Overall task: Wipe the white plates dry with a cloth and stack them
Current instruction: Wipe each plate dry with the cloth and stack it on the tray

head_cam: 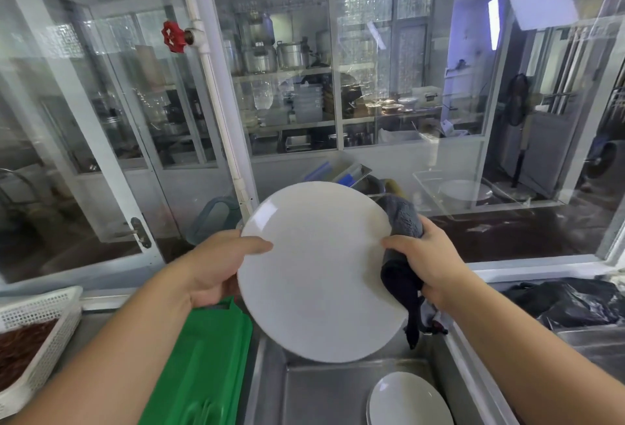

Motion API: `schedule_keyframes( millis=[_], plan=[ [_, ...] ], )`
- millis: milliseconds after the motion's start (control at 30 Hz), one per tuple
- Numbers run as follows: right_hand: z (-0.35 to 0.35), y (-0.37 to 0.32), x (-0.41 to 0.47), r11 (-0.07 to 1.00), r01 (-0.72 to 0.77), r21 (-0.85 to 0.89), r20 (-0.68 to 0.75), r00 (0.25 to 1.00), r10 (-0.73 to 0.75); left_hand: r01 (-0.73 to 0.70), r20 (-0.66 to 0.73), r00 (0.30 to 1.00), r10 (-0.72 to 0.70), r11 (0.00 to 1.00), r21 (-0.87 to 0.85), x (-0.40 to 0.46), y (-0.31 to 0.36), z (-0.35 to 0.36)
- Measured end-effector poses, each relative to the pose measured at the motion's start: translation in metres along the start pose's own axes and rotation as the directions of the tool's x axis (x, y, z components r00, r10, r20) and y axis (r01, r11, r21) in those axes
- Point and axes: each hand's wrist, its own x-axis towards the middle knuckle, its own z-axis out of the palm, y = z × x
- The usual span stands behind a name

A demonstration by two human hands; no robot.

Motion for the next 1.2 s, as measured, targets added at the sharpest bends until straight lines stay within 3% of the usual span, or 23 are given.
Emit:
schedule_keyframes(
  millis=[133,200,267,333,467,600,700,900,1000,1100,1200],
  plan=[
    [0.005,-0.007,0.007,0.996,0.048,-0.071,-0.022,0.999,-0.049,-0.03,-0.04,0.999,0.032,0.999,0.044,0.001,-0.002,0.004],
    [0.007,-0.01,0.012,0.968,0.124,-0.218,-0.053,0.989,-0.139,-0.079,-0.089,0.993,0.082,0.996,0.037,0.002,-0.004,0.012],
    [0.01,-0.014,0.014,0.864,0.231,-0.447,-0.048,0.959,-0.281,-0.128,-0.124,0.984,0.129,0.992,0.017,0.003,-0.008,0.022],
    [0.015,-0.015,0.014,0.694,0.319,-0.645,0.029,0.918,-0.395,-0.18,-0.159,0.972,0.176,0.983,-0.016,0.004,-0.013,0.033],
    [0.019,-0.011,0.007,0.451,0.381,-0.807,0.173,0.883,-0.437,-0.286,-0.285,0.928,0.238,0.948,-0.138,0.012,-0.02,0.048],
    [0.03,0.01,-0.012,0.372,0.401,-0.837,0.231,0.876,-0.423,-0.318,-0.374,0.902,0.215,0.918,-0.239,0.024,-0.029,0.056],
    [0.049,0.031,-0.036,0.422,0.427,-0.8,0.263,0.881,-0.394,-0.308,-0.424,0.888,0.177,0.915,-0.261,0.031,-0.035,0.065],
    [0.095,0.044,-0.062,0.363,0.606,-0.708,0.463,0.786,-0.409,-0.3,-0.377,0.909,0.177,0.906,-0.298,0.026,-0.059,0.087],
    [0.095,0.032,-0.045,0.321,0.65,-0.689,0.523,0.752,-0.4,-0.358,-0.411,0.882,0.23,0.894,-0.268,0.024,-0.06,0.085],
    [0.095,0.016,-0.027,0.297,0.676,-0.674,0.53,0.724,-0.442,-0.41,-0.439,0.855,0.275,0.877,-0.249,0.02,-0.053,0.08],
    [0.09,-0.006,0.0,0.29,0.63,-0.721,0.437,0.737,-0.515,-0.431,-0.438,0.847,0.302,0.872,-0.232,0.015,-0.053,0.078]
  ],
)
